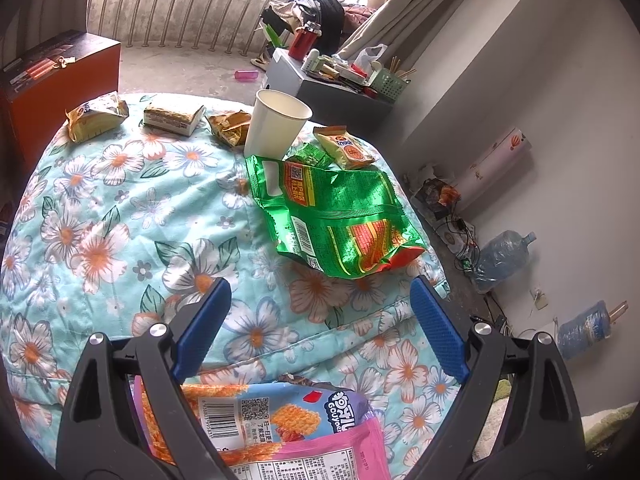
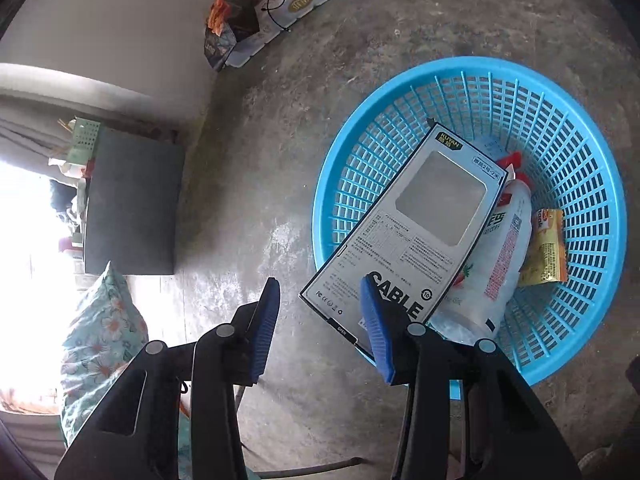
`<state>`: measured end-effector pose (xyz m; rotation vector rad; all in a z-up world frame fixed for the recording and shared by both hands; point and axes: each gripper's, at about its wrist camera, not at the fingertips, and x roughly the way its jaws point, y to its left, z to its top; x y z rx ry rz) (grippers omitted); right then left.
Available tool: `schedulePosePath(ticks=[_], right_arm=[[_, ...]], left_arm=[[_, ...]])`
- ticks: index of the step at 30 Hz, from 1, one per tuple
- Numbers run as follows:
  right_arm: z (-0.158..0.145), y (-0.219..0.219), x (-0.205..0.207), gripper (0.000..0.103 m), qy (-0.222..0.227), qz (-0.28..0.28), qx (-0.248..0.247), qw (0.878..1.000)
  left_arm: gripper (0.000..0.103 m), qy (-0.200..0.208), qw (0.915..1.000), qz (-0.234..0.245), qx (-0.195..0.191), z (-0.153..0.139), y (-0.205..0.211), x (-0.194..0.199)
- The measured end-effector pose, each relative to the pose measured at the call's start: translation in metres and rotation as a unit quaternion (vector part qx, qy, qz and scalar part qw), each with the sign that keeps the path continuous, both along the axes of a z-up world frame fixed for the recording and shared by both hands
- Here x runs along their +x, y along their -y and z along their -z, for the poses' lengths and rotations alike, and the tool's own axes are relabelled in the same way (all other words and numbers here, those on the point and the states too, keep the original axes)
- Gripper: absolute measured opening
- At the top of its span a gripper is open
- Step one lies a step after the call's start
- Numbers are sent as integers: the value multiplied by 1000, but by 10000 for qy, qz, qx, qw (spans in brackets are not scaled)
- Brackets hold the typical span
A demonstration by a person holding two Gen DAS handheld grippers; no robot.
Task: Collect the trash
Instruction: 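Move both tools back to the bed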
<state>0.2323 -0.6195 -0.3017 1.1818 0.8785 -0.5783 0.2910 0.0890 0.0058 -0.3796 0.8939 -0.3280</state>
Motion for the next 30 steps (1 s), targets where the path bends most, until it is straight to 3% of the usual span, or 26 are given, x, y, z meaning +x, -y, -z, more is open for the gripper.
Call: schedulePosePath(ticks=[6, 10, 12, 15, 17, 19, 21, 26, 30], right_arm=[[-53, -39, -41, 42, -7, -465, -833, 9954], [-113, -81, -67, 44, 100, -965, -1461, 9845], [-151, -103, -79, 51, 189, -1200, -1862, 9750], [-216, -140, -96, 67, 461, -1553, -2733, 9482], [-258, -166, -107, 85, 720, -1742, -3324, 9241], [-292, -191, -116, 97, 932, -1889, -3847, 8987], [-314, -213, -123, 97, 1055, -2019, -4181, 8794], [-335, -270, -127, 97, 1221, -2532, -4226, 8616], [-336, -327, -136, 97, 1707, -3060, -3885, 8522]], left_arm=[[86, 98, 9999, -21, -11, -5, -5, -5], [86, 288, 9996, 11, -82, -17, -8, -17], [86, 419, 9991, -1, -68, -25, -10, -27], [86, 622, 9980, -48, -42, -37, -17, -47], [86, 755, 9971, -94, -25, -44, -24, -62], [86, 836, 9963, -194, 26, -48, -32, -77], [86, 877, 9957, -304, 73, -48, -42, -92], [86, 879, 9939, -589, 316, -40, -63, -125], [86, 749, 9927, -767, 555, -25, -79, -141]])
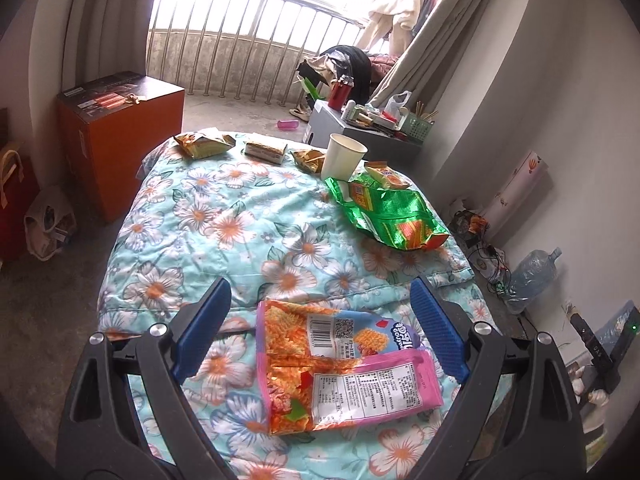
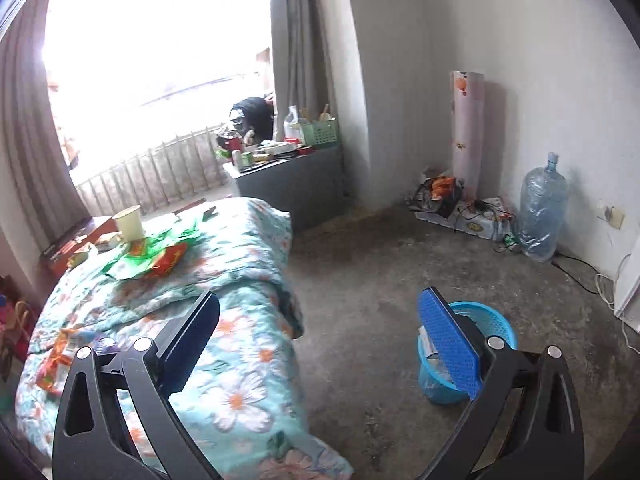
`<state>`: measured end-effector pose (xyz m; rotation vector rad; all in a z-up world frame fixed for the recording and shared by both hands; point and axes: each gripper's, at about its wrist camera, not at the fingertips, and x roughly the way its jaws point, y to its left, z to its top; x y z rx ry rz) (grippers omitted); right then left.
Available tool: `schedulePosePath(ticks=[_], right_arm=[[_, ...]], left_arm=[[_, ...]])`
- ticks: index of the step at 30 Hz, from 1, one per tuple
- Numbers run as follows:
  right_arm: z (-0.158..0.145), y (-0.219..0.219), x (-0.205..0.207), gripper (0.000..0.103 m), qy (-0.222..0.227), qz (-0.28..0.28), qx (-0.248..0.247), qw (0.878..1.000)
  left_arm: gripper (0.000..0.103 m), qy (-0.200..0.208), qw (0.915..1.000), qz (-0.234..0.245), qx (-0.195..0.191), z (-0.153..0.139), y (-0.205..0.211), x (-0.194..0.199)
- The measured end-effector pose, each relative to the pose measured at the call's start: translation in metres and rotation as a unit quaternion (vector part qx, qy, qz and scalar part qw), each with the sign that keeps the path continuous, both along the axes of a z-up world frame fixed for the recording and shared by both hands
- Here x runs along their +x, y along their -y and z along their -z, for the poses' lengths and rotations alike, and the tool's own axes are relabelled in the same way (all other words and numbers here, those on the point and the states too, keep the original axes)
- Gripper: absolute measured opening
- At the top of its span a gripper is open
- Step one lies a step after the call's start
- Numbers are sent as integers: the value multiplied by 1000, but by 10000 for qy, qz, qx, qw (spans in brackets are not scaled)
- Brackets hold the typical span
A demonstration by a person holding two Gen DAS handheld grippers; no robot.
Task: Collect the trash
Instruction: 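Move both tools back to the bed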
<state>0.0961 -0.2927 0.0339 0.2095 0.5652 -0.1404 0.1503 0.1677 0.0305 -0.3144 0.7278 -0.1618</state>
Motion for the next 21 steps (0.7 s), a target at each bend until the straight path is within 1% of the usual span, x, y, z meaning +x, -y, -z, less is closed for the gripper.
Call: schedulePosePath(ticks=[3, 5, 8, 10, 12, 14, 15, 17, 19, 21], right_arm=[[7, -41, -4, 97, -52, -493, 297, 9983], [14, -63, -3, 97, -230, -802, 606, 9947], [27, -90, 0, 97, -541, -1077, 1190, 9856], [38, -104, 2, 97, -820, -1115, 1434, 9799], [46, -115, 1, 97, -1039, -1088, 1562, 9762], [51, -122, 0, 97, -1123, -1098, 1648, 9737], [52, -125, -1, 97, -1142, -1102, 1673, 9730], [53, -130, 0, 97, -1160, -1150, 1746, 9710], [54, -134, 1, 97, -1197, -1184, 1805, 9691], [56, -136, 3, 96, -1270, -1200, 1816, 9677]], left_arm=[[86, -154, 9999, -24, -24, 16, -9, -7], [86, -247, 9997, 1, -5, 25, -12, -9], [86, -405, 9991, 76, 21, 39, -14, -16], [86, -493, 9985, 207, -107, 47, -13, -22], [86, -568, 9973, 402, -225, 55, -9, -29], [86, -590, 9958, 640, -293, 61, -2, -38], [86, -558, 9952, 749, -278, 62, 2, -43], [86, -337, 9948, 947, -185, 61, 11, -58], [86, -223, 9913, 1281, -190, 62, 23, -68], [86, -252, 9864, 1588, -335, 66, 35, -74]])
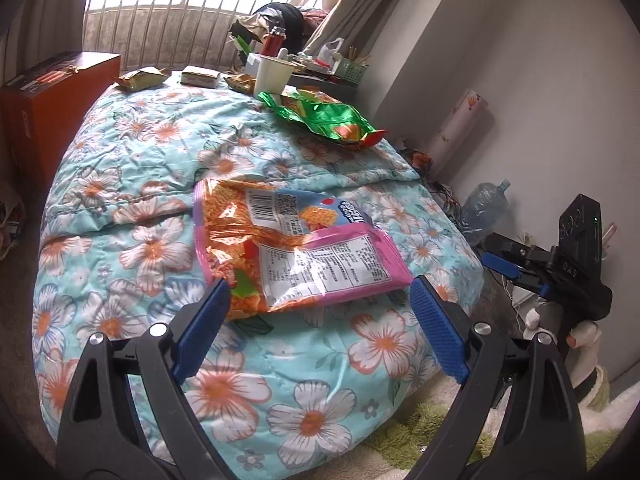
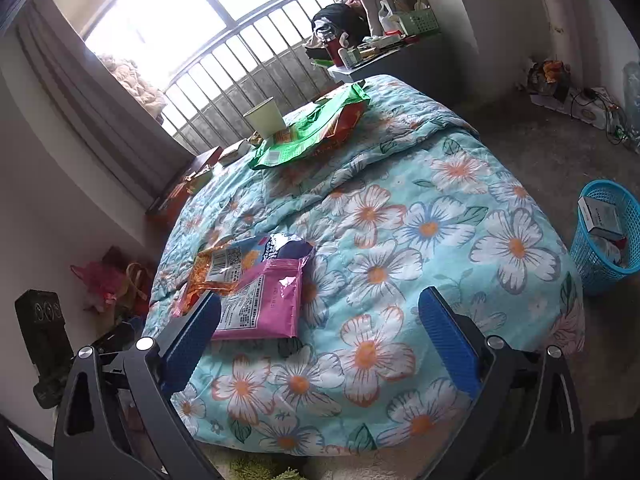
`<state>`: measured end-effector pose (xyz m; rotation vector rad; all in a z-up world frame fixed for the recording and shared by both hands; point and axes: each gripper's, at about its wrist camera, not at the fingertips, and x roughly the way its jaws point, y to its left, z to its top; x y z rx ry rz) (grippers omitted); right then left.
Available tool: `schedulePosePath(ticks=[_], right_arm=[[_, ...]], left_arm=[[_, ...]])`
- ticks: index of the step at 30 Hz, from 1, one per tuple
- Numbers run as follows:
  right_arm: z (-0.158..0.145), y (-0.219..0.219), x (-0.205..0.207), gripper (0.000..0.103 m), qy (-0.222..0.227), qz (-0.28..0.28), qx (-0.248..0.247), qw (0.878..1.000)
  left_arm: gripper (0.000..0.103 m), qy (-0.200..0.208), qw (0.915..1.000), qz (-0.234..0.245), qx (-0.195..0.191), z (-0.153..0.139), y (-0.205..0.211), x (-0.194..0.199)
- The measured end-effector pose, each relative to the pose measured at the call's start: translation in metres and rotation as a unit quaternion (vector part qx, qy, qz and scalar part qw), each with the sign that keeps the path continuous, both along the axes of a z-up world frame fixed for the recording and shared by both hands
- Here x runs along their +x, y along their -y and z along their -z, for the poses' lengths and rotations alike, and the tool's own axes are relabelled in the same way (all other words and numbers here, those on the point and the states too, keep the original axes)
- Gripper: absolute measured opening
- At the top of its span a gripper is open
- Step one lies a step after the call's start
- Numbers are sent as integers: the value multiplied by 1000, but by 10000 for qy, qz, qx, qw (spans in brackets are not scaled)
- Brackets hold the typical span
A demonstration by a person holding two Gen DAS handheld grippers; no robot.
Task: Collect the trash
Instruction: 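Move both tools back to the bed, then grasp the orange-pink snack bag with the left gripper while the right gripper grasps the green snack bag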
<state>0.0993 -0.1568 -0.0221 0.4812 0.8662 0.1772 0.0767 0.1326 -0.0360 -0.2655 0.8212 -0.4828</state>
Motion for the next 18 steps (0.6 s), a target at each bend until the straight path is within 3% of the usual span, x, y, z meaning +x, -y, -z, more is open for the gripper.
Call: schedulePosePath(ticks=[4, 8, 10, 13, 18], right_arm=[[7, 0, 2, 95, -131, 15, 79, 9999], [11, 6, 2, 94, -200, 76, 182, 9996], [12, 10, 2, 94, -216, 113, 209, 9995], [16, 18, 1, 94, -272, 175, 289, 9991], [24, 26, 2, 92, -361, 241, 453, 9980]], left_arm=[[78, -509, 9956, 483, -626, 23, 25, 4], [73, -1264, 9837, 474, -1184, 60, 39, 21], [72, -1467, 9778, 321, -1459, 74, 41, 28], [72, -1386, 9750, -30, -1738, 78, 38, 36], [65, -1410, 9553, -972, -2411, 82, 21, 51]])
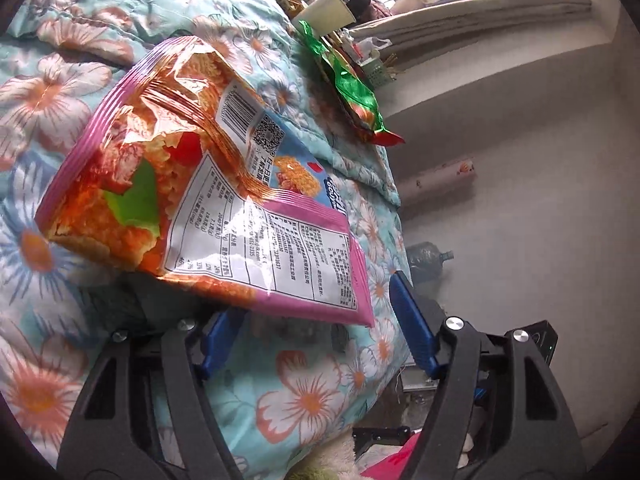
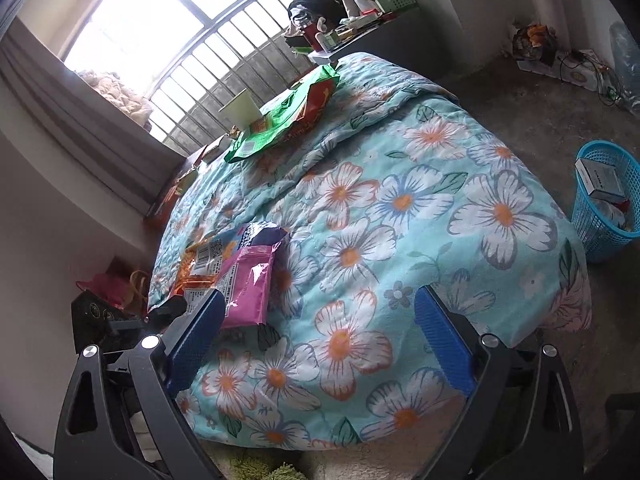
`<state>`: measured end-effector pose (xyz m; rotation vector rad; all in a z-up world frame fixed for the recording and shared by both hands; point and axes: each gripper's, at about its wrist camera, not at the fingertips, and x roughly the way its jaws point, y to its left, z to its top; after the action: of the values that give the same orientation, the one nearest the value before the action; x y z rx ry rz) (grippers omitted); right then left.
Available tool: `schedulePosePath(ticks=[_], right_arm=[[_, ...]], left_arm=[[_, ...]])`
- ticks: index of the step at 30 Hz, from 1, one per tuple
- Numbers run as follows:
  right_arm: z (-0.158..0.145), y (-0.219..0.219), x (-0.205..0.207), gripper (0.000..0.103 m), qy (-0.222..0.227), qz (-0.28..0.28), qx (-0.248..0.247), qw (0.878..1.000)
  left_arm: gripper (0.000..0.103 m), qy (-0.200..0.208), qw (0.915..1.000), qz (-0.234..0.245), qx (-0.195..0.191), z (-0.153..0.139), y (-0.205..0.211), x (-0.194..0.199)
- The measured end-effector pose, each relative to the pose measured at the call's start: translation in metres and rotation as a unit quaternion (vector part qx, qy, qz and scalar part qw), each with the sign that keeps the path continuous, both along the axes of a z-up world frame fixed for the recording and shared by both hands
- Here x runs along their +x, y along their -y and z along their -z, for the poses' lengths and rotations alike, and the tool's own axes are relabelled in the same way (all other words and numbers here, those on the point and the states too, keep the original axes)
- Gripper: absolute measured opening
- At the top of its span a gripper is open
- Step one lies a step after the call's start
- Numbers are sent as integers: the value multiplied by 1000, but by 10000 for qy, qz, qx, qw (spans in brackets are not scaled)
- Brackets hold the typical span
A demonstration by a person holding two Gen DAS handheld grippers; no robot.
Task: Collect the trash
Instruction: 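Grasp the orange-pink snack bag with the left gripper while the right gripper grasps the green snack bag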
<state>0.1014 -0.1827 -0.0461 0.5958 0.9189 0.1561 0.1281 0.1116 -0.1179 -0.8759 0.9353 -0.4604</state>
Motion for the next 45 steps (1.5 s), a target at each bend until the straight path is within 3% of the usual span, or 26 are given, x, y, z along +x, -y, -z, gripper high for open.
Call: schedulePosePath(ticks=[5, 7, 10, 13, 20, 25, 29, 36, 41, 45], right_arm=[[5, 1, 1, 91, -62, 0, 35, 10000], [5, 2, 0, 91, -55, 8, 30, 10000], [6, 5, -4, 91, -38, 50, 40, 10000], [8, 9, -6, 88, -44, 103, 51, 9999], [3, 25, 4, 81, 29, 175, 231, 9996], [-7, 39, 43, 78, 234, 130, 842, 9961], [-3, 47, 95, 71, 224, 110, 1457, 9890], [25, 38, 190, 63, -216, 182, 2393, 9705], [34, 35, 240, 61, -298, 588, 1949, 9786], [54, 45, 274, 62, -511, 864, 2034, 9739]], left_arm=[[43, -411, 9968, -670, -107, 8, -12, 10], [26, -601, 9944, -849, -175, 14, -17, 13], [17, -759, 9919, -966, -317, 18, -31, 16], [13, -731, 9927, -945, -174, 15, -33, 18], [10, -415, 9946, -669, 679, -6, -40, 18], [10, -247, 9872, -534, 1484, -16, -50, 14], [10, -266, 9876, -540, 1450, -12, -59, 11], [10, -212, 9884, -443, 1438, -6, -56, 18], [10, -221, 9896, -407, 1359, -4, -58, 17], [10, -215, 9900, -384, 1341, -3, -59, 17]])
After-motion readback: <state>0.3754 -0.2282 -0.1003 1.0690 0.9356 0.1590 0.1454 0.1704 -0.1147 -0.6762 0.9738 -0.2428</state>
